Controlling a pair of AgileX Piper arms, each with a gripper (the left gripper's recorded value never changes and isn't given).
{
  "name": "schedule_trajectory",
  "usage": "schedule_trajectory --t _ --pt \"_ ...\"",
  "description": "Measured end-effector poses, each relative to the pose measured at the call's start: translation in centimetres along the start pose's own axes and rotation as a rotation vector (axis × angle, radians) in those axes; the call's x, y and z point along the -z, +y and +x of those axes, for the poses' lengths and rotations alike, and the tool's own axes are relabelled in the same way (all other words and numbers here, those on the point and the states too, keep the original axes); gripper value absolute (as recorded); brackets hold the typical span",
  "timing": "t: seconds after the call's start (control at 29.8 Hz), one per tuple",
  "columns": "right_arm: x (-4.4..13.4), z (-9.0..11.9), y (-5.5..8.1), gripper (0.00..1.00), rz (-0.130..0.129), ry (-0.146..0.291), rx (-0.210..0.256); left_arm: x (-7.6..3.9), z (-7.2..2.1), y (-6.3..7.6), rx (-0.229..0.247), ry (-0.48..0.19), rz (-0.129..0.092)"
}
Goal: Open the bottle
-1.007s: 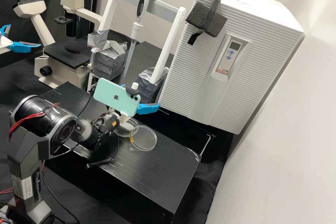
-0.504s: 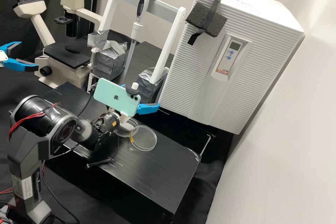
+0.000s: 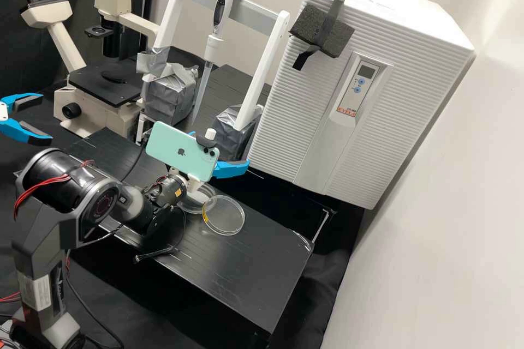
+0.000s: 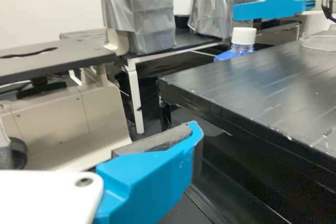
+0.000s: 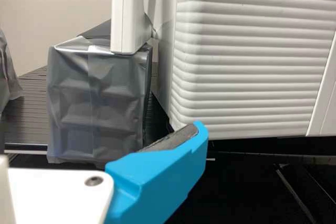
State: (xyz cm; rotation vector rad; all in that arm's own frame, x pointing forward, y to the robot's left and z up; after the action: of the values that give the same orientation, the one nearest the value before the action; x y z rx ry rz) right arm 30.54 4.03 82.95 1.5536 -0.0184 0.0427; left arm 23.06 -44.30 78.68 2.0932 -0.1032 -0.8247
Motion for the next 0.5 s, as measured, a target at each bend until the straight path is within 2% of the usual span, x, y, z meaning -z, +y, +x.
schedule_trajectory --t 0.07,0.24,0.4,0.5 --pt "0.0 0.0 0.0 1.0 0.0 0.0 0.0 0.0 0.07 -0.3 0.018 -0.015 -0.012" --pt "0.0 0.0 0.0 1.0 0.0 0.0 0.0 0.1 0.07 -1.0 0.053 -0.037 -0.022" --pt "0.0 0.0 0.0 1.0 0.0 0.0 0.0 0.5 -0.26 -1.8 0.077 -0.024 -0.049" --pt "0.0 0.0 0.0 1.0 0.0 0.0 0.0 0.6 -0.42 -1.9 0.081 -0.018 -0.054"
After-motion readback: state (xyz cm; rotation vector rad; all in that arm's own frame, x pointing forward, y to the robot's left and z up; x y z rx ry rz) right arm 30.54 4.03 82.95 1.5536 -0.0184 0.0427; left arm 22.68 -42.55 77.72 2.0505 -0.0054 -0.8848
